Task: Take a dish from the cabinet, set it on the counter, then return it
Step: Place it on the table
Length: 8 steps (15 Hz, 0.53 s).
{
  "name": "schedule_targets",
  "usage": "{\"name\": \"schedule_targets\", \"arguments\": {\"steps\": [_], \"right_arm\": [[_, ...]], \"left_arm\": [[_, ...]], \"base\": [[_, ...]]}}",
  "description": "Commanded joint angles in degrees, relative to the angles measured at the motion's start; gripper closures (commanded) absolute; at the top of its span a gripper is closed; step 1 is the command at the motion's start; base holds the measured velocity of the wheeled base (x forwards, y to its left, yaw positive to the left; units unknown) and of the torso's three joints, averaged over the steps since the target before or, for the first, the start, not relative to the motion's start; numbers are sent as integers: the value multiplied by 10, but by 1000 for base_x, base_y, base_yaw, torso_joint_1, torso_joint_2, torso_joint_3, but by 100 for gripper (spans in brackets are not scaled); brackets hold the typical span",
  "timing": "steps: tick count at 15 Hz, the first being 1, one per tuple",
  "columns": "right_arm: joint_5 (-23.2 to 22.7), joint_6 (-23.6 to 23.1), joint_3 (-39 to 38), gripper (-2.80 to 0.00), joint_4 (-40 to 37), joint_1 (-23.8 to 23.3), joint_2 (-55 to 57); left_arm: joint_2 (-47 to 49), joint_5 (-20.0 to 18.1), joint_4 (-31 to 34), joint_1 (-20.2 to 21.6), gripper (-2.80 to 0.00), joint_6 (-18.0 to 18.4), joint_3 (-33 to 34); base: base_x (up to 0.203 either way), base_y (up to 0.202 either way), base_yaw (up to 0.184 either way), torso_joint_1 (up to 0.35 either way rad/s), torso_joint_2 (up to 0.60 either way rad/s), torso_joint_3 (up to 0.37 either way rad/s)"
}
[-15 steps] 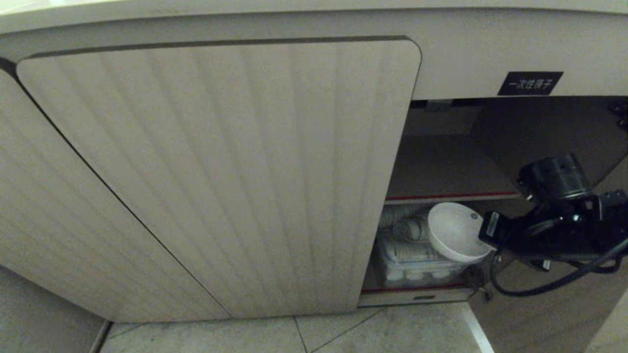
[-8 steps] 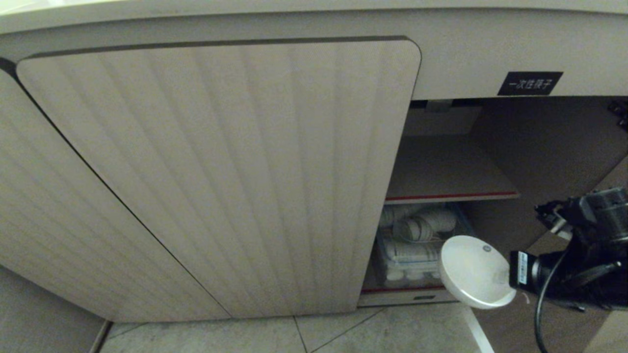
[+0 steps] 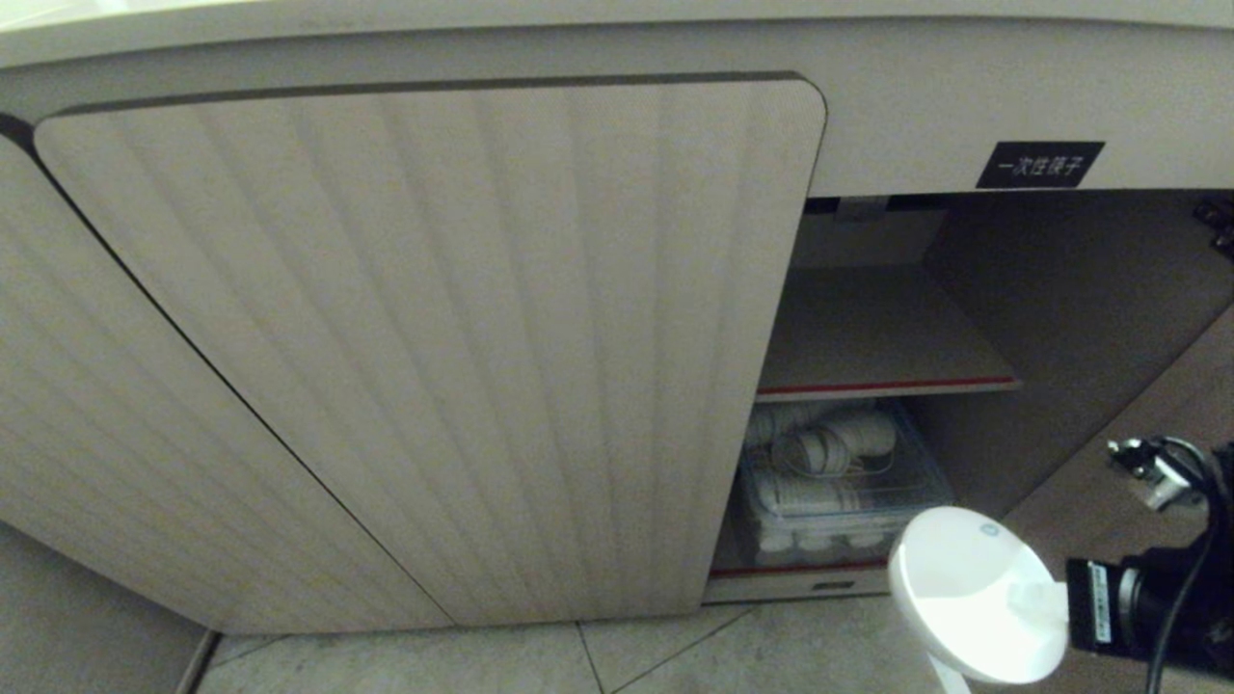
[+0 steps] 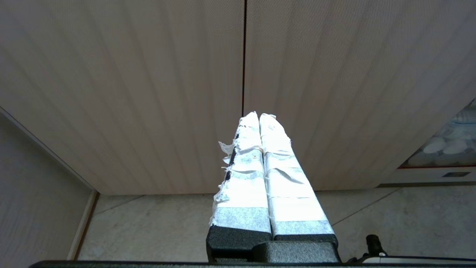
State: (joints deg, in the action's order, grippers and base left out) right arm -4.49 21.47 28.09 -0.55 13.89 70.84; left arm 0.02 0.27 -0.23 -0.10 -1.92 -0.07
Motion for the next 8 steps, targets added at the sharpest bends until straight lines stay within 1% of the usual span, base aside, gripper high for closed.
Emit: {"name": "schedule_targets", "arguments": {"steps": [1, 4, 8], "right_arm": [[-2, -21, -35, 0, 2, 3, -38], [-3, -39, -65, 0, 2, 2, -66], [-18, -52, -79, 0, 3, 3, -82]], "left_arm": [[0, 1, 0, 0, 0, 0, 0], [0, 0, 0, 0, 0, 0, 0], [0, 0, 0, 0, 0, 0, 1]], "base": [[0, 0, 0, 0, 0, 0], [0, 0, 0, 0, 0, 0], [0, 0, 0, 0, 0, 0]]}}
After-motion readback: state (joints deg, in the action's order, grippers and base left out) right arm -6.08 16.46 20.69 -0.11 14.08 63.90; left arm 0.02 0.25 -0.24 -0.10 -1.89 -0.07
